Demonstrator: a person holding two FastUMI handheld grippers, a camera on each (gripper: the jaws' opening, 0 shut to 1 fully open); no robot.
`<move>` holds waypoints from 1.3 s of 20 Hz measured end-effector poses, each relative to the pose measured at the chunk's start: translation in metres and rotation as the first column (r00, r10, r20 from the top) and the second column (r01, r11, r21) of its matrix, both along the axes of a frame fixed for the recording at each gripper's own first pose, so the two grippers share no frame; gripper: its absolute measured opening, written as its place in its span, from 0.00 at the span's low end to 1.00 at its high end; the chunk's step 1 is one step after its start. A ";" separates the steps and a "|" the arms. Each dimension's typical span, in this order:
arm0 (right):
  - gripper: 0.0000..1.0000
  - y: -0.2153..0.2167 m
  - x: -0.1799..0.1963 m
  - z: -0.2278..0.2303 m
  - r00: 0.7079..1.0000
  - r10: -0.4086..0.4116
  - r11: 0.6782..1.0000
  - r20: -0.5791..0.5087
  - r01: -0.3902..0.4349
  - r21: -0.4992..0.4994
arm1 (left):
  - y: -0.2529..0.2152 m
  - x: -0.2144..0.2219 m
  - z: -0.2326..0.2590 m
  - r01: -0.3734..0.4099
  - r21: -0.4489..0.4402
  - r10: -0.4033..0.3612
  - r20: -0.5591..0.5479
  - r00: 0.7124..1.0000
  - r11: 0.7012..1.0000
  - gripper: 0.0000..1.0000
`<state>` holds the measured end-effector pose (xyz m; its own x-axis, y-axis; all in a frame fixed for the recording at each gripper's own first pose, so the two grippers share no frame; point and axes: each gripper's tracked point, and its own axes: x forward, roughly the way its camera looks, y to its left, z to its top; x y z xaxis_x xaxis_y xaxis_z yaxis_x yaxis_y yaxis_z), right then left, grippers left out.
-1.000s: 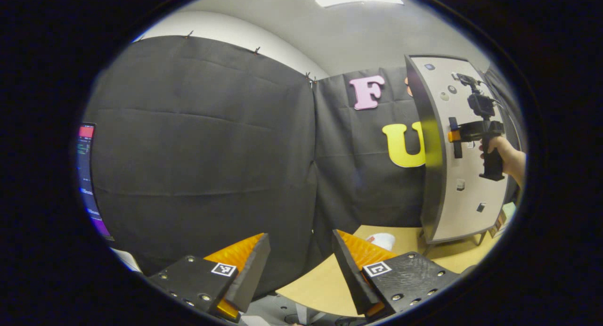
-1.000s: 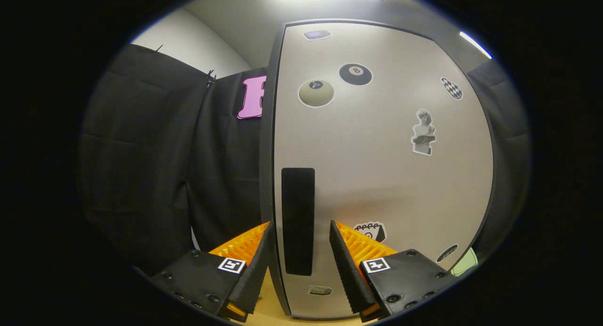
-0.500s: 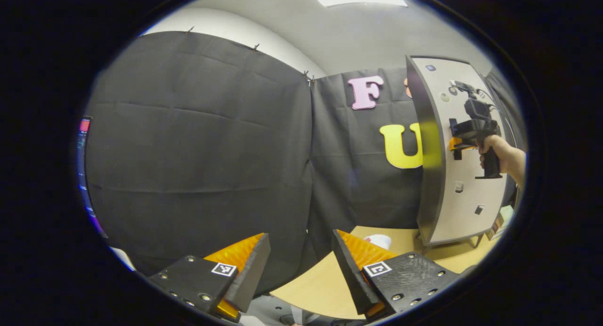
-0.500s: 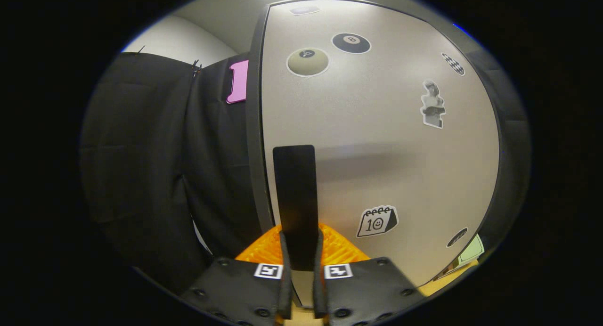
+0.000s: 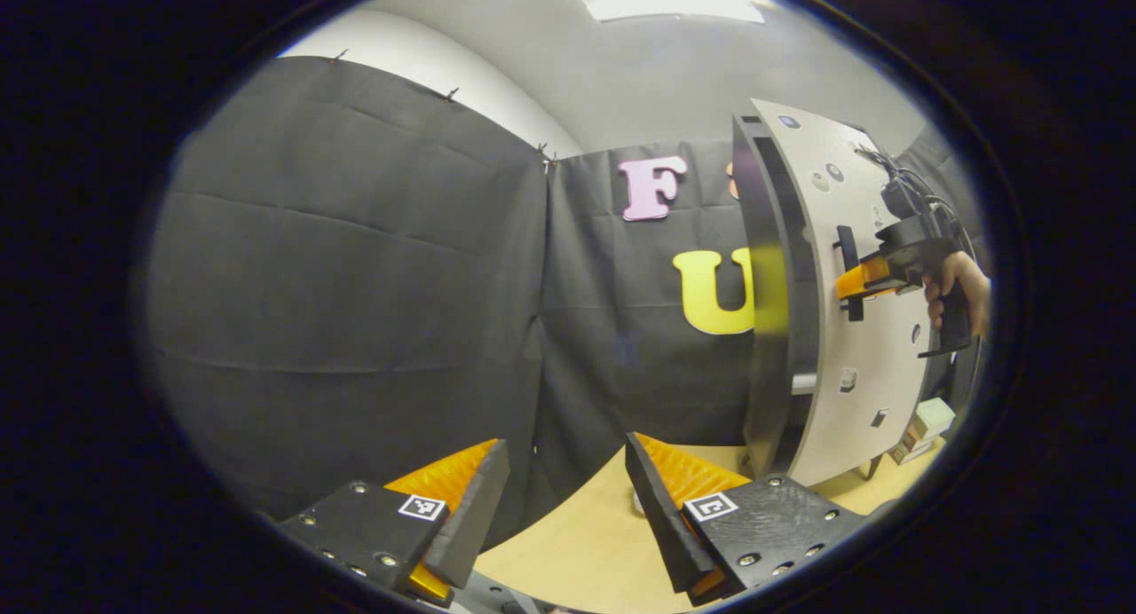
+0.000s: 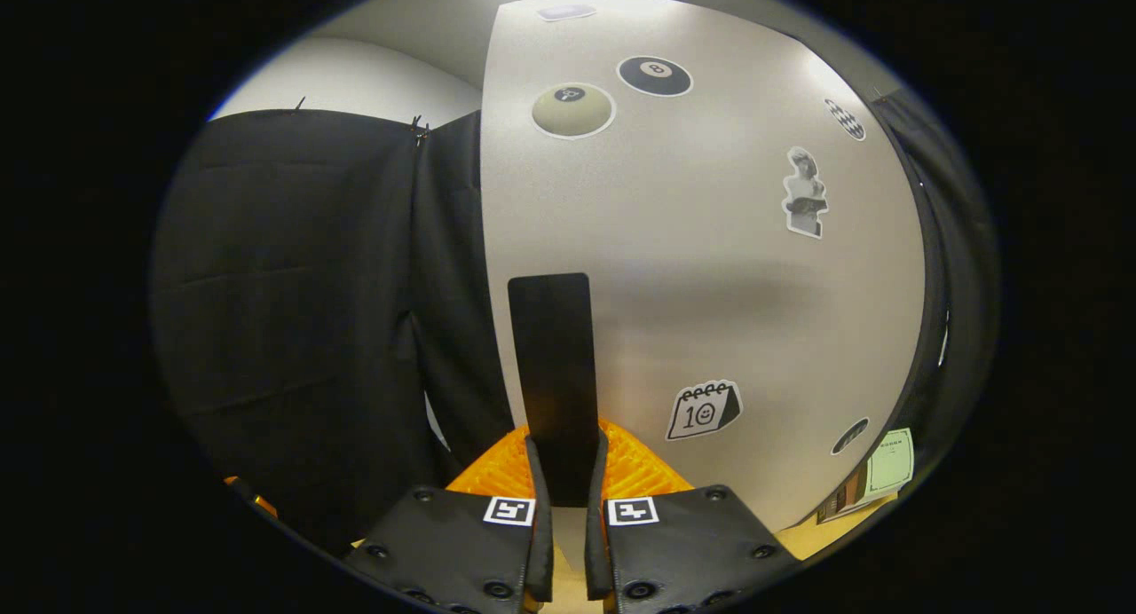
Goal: Open the cabinet door with the right hand, grasp the bottle in the cabinet with the left hand and place it on the coaster, then close the cabinet door with the right hand.
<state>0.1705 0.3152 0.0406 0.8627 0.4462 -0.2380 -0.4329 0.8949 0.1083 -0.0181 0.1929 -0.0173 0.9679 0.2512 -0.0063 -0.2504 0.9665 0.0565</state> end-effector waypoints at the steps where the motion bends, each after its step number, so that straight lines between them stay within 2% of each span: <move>1: 0.16 -0.005 -0.001 0.000 1.000 0.016 1.000 -0.001 -0.016 0.001 | -0.009 0.004 0.002 0.022 0.000 -0.022 0.001 1.000 1.000 0.80; 4: 0.13 -0.014 -0.004 -0.002 0.998 0.057 0.998 -0.016 -0.057 0.011 | -0.035 0.019 0.003 0.087 0.002 -0.087 0.001 0.996 0.996 0.80; 6: 0.16 -0.017 -0.005 -0.003 0.997 0.076 0.997 -0.018 -0.076 0.017 | -0.052 0.029 0.006 0.131 0.007 -0.131 0.002 0.991 0.991 0.80; 12: 0.16 -0.032 -0.012 -0.004 0.996 0.087 0.996 -0.013 -0.086 0.027 | -0.096 0.054 0.009 0.261 0.020 -0.261 0.002 0.965 0.965 0.80; 15: 0.19 -0.043 -0.016 -0.002 0.998 0.066 0.997 0.000 -0.066 0.027 | -0.120 0.069 0.005 0.332 0.010 -0.332 -0.007 0.943 0.943 0.80; 16: 0.13 -0.047 -0.018 -0.002 0.999 0.054 0.998 0.005 -0.054 0.030 | -0.134 0.074 0.004 0.359 0.007 -0.359 -0.013 0.933 0.933 0.80; 20: 0.12 -0.060 -0.018 -0.001 1.000 0.017 0.999 0.016 -0.018 0.035 | -0.185 0.088 0.007 0.447 0.003 -0.447 -0.015 0.894 0.894 0.80; 21: 0.15 -0.062 -0.018 0.000 1.000 0.016 0.999 0.016 -0.016 0.042 | -0.200 0.091 0.010 0.467 0.003 -0.466 -0.011 0.884 0.885 0.80; 24: 0.12 -0.070 -0.019 0.000 1.000 0.008 0.999 0.026 -0.009 0.047 | -0.243 0.107 0.013 0.512 -0.011 -0.512 -0.004 0.859 0.859 0.80; 25: 0.15 -0.073 -0.019 0.001 0.999 0.006 0.999 0.032 -0.008 0.044 | -0.256 0.112 0.014 0.523 -0.019 -0.523 -0.008 0.852 0.852 0.80; 26: 0.12 -0.075 -0.018 0.000 1.000 0.004 0.999 0.031 -0.006 0.047 | -0.268 0.118 0.014 0.533 -0.028 -0.533 -0.009 0.846 0.846 0.80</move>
<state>0.1527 0.2404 0.0406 0.8671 0.4605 -0.1901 -0.4410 0.8870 0.1372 0.0998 -0.0751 -0.0030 0.9526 -0.3036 -0.0223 0.3042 0.9521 0.0321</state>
